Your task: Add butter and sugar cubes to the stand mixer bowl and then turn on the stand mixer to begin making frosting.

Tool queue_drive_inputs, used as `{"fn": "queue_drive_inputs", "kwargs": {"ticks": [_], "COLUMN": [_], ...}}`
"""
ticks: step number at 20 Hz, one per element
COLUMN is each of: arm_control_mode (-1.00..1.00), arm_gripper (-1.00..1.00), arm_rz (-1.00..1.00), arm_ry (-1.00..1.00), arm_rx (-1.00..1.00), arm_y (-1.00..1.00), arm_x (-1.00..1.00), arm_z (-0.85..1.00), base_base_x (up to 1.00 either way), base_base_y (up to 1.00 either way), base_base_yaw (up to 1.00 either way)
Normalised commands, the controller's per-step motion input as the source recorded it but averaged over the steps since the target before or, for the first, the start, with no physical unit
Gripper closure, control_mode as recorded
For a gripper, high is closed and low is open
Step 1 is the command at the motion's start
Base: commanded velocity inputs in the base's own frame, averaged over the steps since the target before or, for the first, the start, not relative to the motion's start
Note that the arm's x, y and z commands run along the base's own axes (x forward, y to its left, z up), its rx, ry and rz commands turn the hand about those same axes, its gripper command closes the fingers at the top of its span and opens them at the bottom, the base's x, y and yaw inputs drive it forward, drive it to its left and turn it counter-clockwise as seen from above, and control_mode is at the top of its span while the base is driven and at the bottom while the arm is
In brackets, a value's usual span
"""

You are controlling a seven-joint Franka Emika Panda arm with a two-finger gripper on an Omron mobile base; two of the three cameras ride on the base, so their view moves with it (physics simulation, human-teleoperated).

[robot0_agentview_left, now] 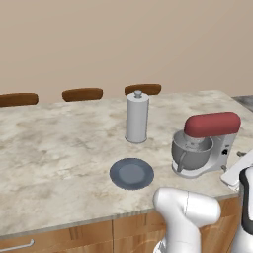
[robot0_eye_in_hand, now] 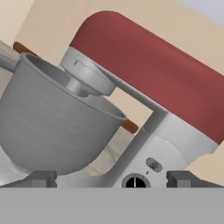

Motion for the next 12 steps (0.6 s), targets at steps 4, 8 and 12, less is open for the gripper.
{"fn": "queue_drive_inputs", "kwargs": {"ticks": [4, 8, 12], "arm_control_mode": [-1.0, -1.0, -1.0], "arm_gripper": [-1.0, -1.0, -1.0], "arm_rz": [-0.05, -0.02, 0.0], "arm_ry": [-0.04, -0.01, 0.0], "arm_rx": [0.0, 0.0, 0.0], "arm_y": [-0.22, -0.17, -0.03], "arm_x": [0.16, 0.16, 0.23], "arm_z": [0.0, 0.0, 0.0], "base_base_x": [0.0, 0.0, 0.0], "base_base_y": [0.0, 0.0, 0.0], "base_base_yaw": [0.0, 0.0, 0.0]}}
